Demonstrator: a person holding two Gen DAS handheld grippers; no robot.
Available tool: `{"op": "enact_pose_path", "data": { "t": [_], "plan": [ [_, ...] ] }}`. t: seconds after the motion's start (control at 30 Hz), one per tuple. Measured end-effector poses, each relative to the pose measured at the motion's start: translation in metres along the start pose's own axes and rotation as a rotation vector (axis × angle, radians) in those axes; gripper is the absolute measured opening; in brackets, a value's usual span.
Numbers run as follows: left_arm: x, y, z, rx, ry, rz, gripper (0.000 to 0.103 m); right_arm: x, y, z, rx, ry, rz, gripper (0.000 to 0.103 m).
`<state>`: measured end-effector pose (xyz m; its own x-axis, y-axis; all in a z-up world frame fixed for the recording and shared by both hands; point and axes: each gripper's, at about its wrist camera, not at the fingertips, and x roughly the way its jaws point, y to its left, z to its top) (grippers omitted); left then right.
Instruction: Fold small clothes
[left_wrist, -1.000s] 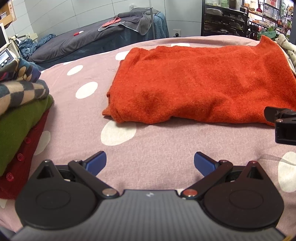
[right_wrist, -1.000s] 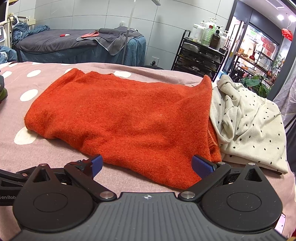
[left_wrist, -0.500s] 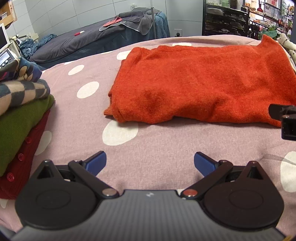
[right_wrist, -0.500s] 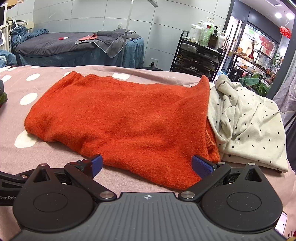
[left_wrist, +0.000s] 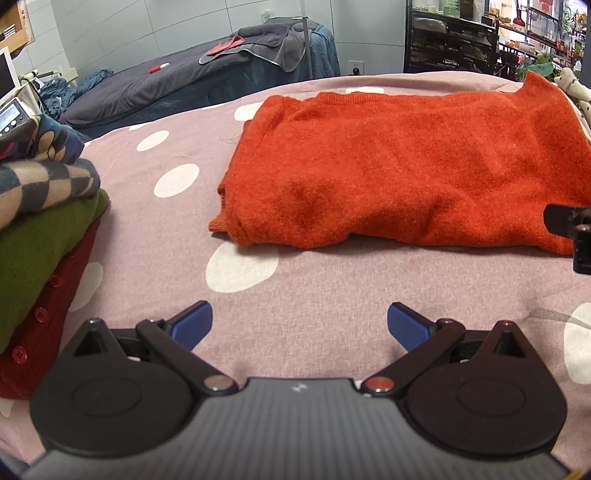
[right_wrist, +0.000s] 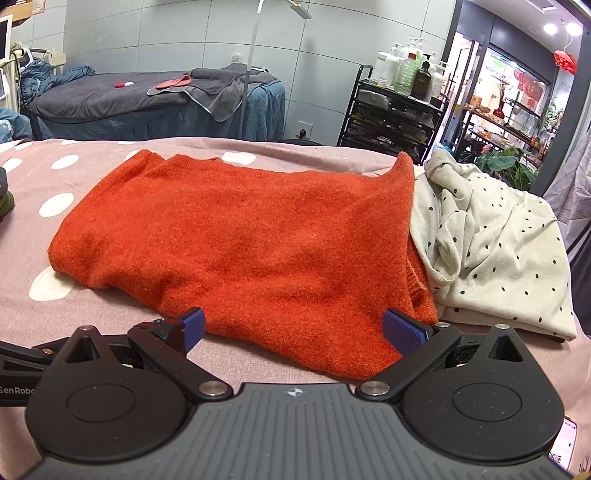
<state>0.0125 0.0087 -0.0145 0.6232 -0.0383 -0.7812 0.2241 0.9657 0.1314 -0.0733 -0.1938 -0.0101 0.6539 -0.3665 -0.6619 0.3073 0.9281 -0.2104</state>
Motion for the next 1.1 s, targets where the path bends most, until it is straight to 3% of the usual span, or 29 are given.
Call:
{"op": "enact_pose_path", "data": {
  "t": [0.43, 0.63, 0.87, 1.1],
  "plan": [
    [0.004, 0.004, -0.002, -0.010, -0.014, 0.001, 0.103, 0.000, 0.000, -0.002, 0.000, -0.019, 0.013, 0.103],
    [0.006, 0.017, -0.004, -0.049, -0.075, -0.069, 0.103, -0.001, -0.005, -0.010, 0.019, -0.058, 0.058, 0.103],
    [0.015, 0.025, -0.007, -0.092, -0.081, -0.102, 0.090, 0.003, -0.009, -0.023, 0.016, -0.063, 0.084, 0.103],
    [0.017, 0.009, -0.007, -0.045, -0.078, -0.117, 0.089, 0.003, 0.001, -0.022, -0.028, -0.073, 0.095, 0.103]
  ]
}}
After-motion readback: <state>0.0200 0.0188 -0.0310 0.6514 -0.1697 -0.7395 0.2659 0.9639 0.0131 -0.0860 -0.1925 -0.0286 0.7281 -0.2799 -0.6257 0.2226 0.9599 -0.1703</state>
